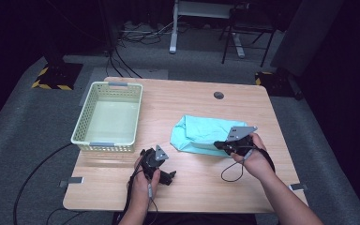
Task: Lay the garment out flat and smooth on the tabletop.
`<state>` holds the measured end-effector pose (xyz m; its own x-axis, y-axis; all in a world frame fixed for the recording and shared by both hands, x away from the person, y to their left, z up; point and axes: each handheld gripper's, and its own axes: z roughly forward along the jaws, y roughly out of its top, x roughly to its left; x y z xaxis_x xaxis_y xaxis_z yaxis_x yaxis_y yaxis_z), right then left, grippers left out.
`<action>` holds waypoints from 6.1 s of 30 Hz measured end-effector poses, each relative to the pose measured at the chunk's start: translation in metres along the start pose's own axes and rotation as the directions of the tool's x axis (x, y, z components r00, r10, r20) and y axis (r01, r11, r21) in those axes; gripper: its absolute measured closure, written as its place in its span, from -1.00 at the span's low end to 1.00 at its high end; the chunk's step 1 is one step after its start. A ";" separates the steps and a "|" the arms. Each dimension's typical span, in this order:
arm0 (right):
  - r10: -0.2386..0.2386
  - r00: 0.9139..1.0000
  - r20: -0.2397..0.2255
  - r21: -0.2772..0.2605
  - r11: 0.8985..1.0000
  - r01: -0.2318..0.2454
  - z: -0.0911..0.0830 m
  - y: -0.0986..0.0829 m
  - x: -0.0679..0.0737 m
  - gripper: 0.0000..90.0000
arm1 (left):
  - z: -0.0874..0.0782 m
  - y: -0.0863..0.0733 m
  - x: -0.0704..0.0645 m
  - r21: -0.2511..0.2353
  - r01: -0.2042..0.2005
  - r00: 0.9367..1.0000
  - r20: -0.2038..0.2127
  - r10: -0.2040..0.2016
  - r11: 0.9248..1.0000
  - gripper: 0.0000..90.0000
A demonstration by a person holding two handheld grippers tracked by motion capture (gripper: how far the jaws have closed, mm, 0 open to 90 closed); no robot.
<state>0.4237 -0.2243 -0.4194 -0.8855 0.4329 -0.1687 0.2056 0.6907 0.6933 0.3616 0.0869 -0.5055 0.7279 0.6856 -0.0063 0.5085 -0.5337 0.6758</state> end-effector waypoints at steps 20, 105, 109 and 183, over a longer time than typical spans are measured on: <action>-0.028 0.998 -0.057 0.035 0.999 0.030 -0.013 -0.035 0.060 0.98 | -0.005 -0.006 -0.003 -0.002 -0.008 1.000 0.005 0.008 1.000 -1.00; 0.210 0.977 -0.038 0.041 0.977 -0.209 0.063 -0.026 -0.005 0.26 | -0.017 -0.019 0.010 -0.003 -0.027 0.999 0.025 0.027 1.000 -1.00; 0.201 0.978 -0.061 0.081 0.977 -0.195 0.068 -0.027 -0.003 0.45 | -0.017 -0.019 0.011 -0.003 -0.024 0.999 0.025 0.024 1.000 -1.00; 0.158 0.986 -0.045 -0.021 0.987 -0.159 0.005 0.000 0.007 0.39 | -0.023 -0.017 0.012 -0.008 0.033 0.999 -0.030 -0.033 0.999 -0.64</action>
<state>0.4198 -0.2184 -0.4238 -0.8596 0.5103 -0.0251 0.3352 0.6003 0.7262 0.3509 0.1157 -0.5002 0.6965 0.7176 -0.0065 0.5285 -0.5068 0.6811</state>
